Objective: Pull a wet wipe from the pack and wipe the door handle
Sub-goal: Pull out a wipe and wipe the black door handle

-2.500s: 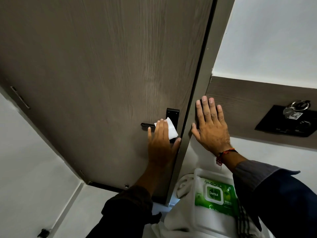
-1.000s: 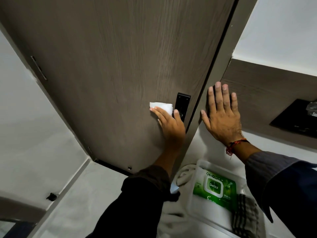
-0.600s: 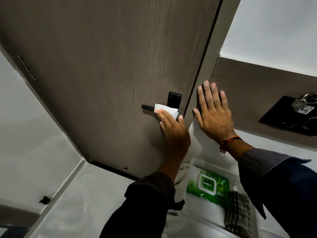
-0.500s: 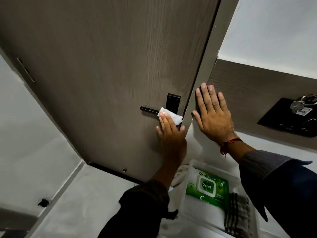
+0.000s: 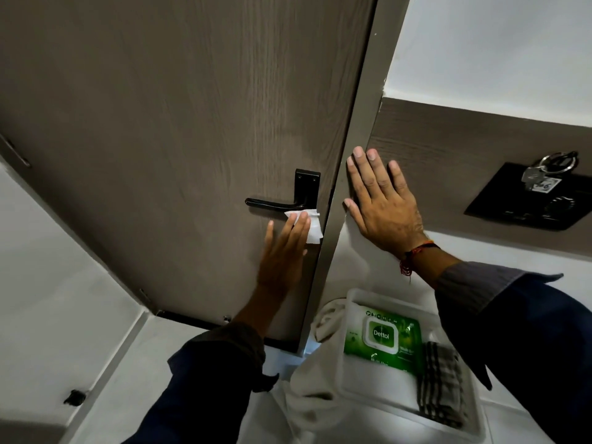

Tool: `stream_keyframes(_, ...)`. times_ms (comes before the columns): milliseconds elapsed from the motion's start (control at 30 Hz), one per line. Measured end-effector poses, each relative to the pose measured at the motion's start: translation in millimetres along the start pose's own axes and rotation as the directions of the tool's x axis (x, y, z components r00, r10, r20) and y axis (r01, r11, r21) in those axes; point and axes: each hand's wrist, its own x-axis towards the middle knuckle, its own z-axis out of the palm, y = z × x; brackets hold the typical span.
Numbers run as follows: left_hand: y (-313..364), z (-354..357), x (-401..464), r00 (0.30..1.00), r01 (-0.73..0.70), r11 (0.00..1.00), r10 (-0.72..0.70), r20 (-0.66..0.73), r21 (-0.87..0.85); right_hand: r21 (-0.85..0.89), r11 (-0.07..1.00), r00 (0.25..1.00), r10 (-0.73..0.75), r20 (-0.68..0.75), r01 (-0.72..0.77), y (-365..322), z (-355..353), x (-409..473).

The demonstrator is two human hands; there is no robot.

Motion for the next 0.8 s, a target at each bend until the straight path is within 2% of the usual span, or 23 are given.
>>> stream_keyframes(167, -2, 6, -4, 0.999, 0.014, 1.000, -0.014, -0.036, 0.020, -0.020, 1.000, 1.000, 0.000, -0.010, 0.000, -2, 2, -1)
stream_keyframes(300, 3, 7, 6, 0.994, 0.094, 0.995, -0.092, -0.058, 0.035, -0.027, 1.000, 1.000, 0.007, -0.016, -0.008, -2, 2, 1)
stream_keyframes(533, 0, 17, -2, 0.988, 0.154, 0.988, -0.153, -0.024, 0.031, -0.026, 1.000, 1.000, 0.002, -0.024, -0.002, -2, -1, -1)
stream_keyframes(633, 0, 12, 3, 0.956, 0.294, 0.956, -0.293, -0.033, 0.019, -0.032, 0.999, 0.999, 0.005, -0.033, -0.006, -2, 1, -1)
stream_keyframes(800, -10, -7, 32, 0.826, 0.547, 0.824, -0.560, -0.065, -0.149, -0.028, 1.000, 1.000, -0.002, -0.029, 0.001, -2, 3, -2)
